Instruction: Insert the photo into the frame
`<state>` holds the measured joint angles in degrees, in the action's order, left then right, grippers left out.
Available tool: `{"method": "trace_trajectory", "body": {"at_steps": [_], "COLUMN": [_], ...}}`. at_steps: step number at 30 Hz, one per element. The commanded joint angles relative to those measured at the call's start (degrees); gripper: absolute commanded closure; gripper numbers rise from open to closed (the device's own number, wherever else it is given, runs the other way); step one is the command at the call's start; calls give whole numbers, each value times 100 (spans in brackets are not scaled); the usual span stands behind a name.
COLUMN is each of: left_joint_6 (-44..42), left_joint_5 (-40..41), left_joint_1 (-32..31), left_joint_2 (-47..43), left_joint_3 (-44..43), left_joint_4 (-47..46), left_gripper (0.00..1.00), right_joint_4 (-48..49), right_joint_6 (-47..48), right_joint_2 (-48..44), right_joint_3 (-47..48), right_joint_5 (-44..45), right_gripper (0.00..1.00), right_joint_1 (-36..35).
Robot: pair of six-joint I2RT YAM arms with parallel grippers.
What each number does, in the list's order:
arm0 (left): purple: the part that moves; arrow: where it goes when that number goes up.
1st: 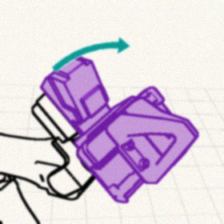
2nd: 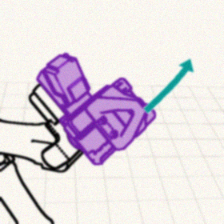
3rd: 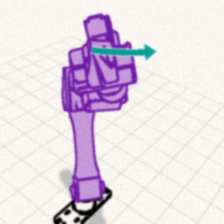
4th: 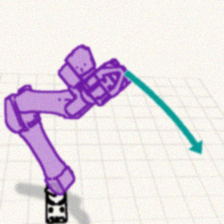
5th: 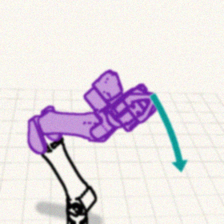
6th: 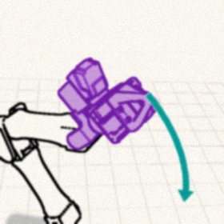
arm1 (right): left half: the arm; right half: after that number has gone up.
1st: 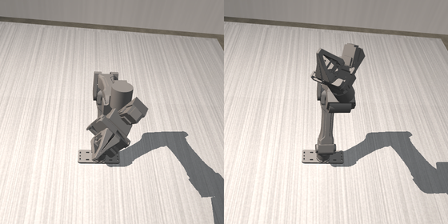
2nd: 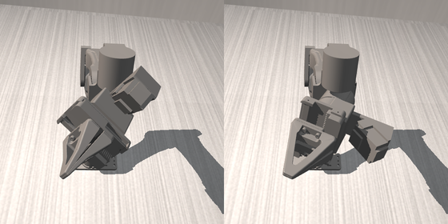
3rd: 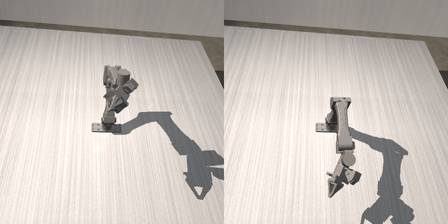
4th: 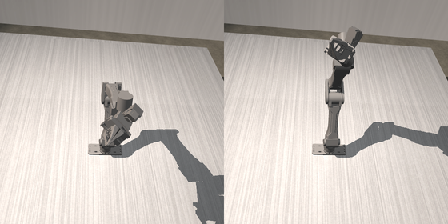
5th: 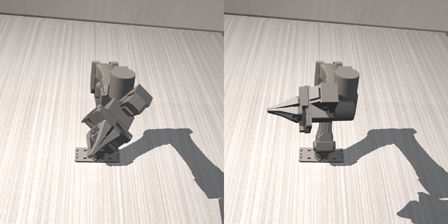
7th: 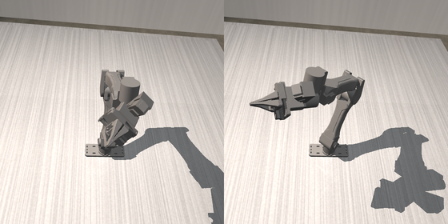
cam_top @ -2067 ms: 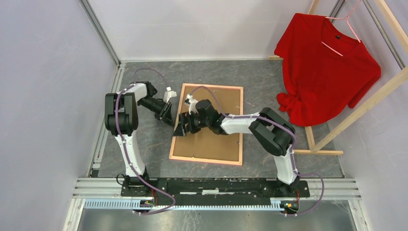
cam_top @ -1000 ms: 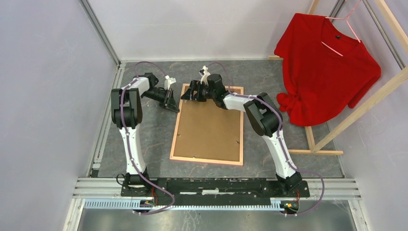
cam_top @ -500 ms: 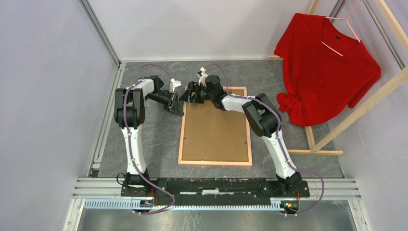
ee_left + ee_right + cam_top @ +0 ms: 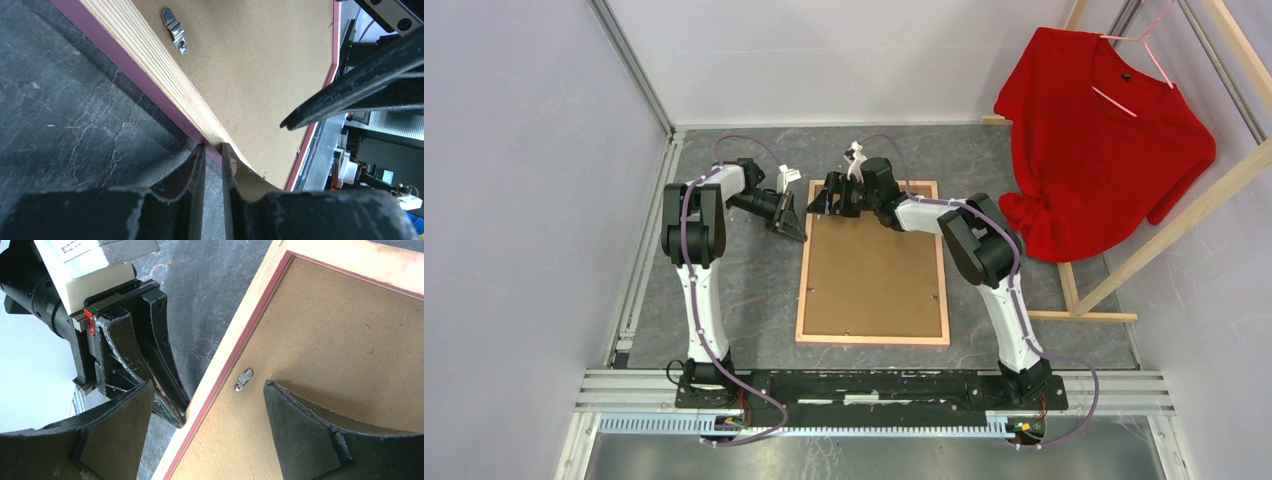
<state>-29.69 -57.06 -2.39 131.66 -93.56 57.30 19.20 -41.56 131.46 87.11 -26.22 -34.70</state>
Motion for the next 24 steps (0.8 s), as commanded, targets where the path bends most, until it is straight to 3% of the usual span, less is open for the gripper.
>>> {"method": "trace_trajectory", "body": {"at_steps": [1, 24], "left_joint_6": [-370, -444], "left_joint_5": [353, 472], "left_joint_1": [-67, -64], "left_joint_2": [-21, -47], "left_joint_3": [108, 218], "left_joint_4": [-8, -8], "left_gripper": [76, 77], "right_joint_4": [-166, -419], "right_joint_6": [186, 359], "right_joint_2": [-244, 21], "right_joint_3": [-249, 114], "right_joint_5": [73, 244], "right_gripper": [12, 13], "right_joint_1": [-32, -245]}}
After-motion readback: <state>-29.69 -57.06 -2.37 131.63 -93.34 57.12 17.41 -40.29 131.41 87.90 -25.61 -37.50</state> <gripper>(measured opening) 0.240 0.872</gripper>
